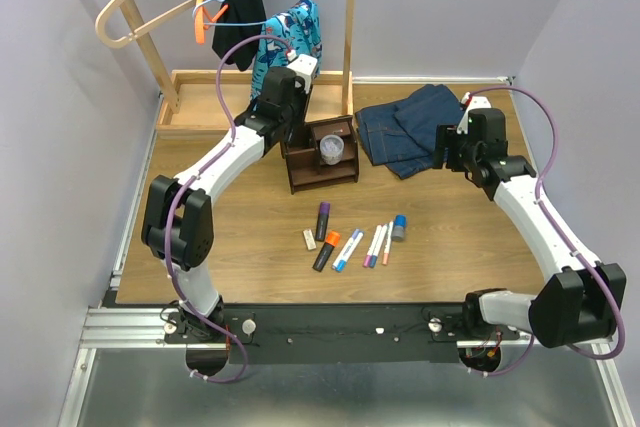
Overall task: Sort the stationery into containers
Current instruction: Place the pen in the storage box, then pick up the pen from the center of the board.
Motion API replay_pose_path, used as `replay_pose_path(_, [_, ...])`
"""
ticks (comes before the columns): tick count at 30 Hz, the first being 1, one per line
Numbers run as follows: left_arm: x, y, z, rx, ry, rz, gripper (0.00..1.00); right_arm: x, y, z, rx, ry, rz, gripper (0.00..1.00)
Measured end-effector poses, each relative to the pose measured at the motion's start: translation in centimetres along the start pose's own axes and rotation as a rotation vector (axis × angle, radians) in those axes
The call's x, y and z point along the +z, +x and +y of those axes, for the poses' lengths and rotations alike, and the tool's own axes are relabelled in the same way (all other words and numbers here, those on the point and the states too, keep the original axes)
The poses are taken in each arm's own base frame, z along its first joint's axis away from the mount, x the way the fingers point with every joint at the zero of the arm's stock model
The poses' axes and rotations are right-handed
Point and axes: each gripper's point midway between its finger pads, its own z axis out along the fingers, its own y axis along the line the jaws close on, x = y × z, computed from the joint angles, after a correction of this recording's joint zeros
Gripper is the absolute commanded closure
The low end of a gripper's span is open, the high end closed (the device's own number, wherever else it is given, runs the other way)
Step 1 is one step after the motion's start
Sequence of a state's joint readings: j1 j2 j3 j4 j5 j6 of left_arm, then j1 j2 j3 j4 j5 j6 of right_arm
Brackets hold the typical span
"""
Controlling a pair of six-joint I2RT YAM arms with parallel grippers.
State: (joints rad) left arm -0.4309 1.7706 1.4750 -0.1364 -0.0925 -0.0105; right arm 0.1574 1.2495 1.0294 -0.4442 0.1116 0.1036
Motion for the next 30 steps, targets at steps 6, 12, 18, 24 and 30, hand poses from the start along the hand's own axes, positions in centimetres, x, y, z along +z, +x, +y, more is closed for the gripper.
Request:
replay_pose_path(6, [0.1,-0.1,-0.1,-0.045,0.011,-0.006,0.81,0.4,0.3,0.1,-0.001,-0.002,0.015,0.20])
replay_pose_path(12, [0.8,0.4,-0.5,-0.070,0.024,0.007,0.80,0.5,0.4,0.1,-0.002,-0.003,0.018,0.20])
replay_pose_path(18, [1.1,2.2,-1.2,-0.101,0.045,0.029,0.70,0.5,0.4,0.1,-0.005,-0.002,0.019,0.20])
replay_pose_path(24, [0.8,2.5,-1.2,-0.110,0.047,0.025,0.52,0.6,0.7,0.0,-0.012,-0.002,0.025,0.19])
replay_pose_path(30, [-1.7,1.9,-1.0,-0.120,0.045,0.025,0.46,0.6,0.8,0.0,-0.014,-0.003,0.024,0.19])
